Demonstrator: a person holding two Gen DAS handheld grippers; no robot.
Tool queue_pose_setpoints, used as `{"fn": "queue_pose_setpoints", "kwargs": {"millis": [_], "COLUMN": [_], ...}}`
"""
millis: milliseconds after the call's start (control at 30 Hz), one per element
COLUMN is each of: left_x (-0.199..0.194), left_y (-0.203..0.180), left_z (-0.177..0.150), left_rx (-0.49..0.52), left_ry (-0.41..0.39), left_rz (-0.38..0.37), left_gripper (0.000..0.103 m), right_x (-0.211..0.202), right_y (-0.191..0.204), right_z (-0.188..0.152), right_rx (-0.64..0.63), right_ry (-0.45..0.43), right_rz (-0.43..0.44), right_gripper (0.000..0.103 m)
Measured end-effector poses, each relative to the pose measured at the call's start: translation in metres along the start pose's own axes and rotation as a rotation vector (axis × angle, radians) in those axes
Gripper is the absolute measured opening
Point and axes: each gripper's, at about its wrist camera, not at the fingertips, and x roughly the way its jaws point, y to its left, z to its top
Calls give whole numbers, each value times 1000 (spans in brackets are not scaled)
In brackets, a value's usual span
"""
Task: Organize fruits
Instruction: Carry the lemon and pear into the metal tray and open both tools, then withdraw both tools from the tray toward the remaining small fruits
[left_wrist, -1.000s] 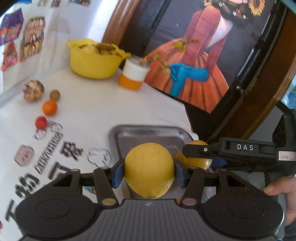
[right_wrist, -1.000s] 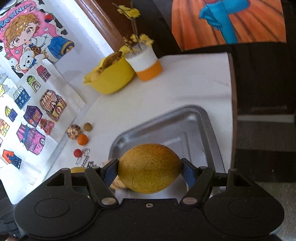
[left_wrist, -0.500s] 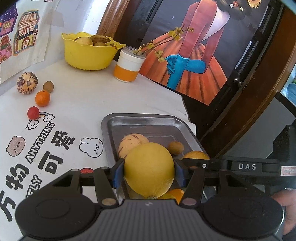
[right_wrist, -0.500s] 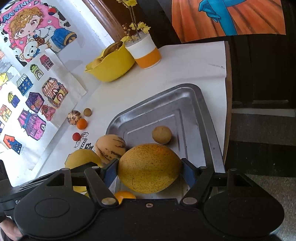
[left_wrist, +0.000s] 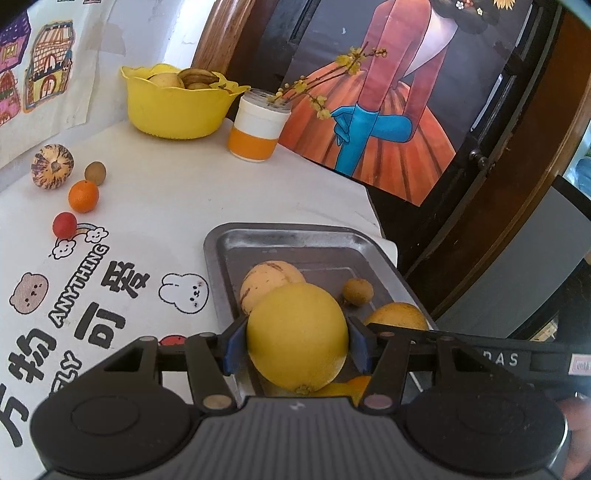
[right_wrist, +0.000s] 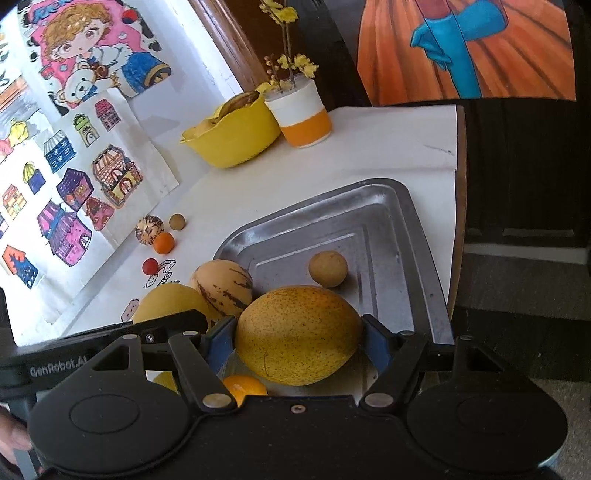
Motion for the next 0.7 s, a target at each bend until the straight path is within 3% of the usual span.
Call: {"fn": "queue_pose_setpoints", "kwargs": {"millis": [233,367,567,633,700], "left_x": [0,-7,-26,-34,-42], "left_y": [9,10,14,16,18], "left_z": [-4,-5,-8,-11,-14], "left_rx": [-26,-41,-57,-61,-55], "left_ry": [13,-8,-72,-93,-114], "left_rz": [-4,-25,-17,-3,15], "left_gripper": [68,79,100,102,102], "right_x": [-6,-14,-44,-55,-65], "right_y": [4,3,9,16,22], "right_z": [-15,-20,-39,-47,-53], "right_rx": [-47,-61,-132,-183,-227], "right_ry": [-79,-118,-236,-274,-299], "right_rz": [-8,-34,-89,-119,-142], "right_gripper": [75,79,93,101,102]}}
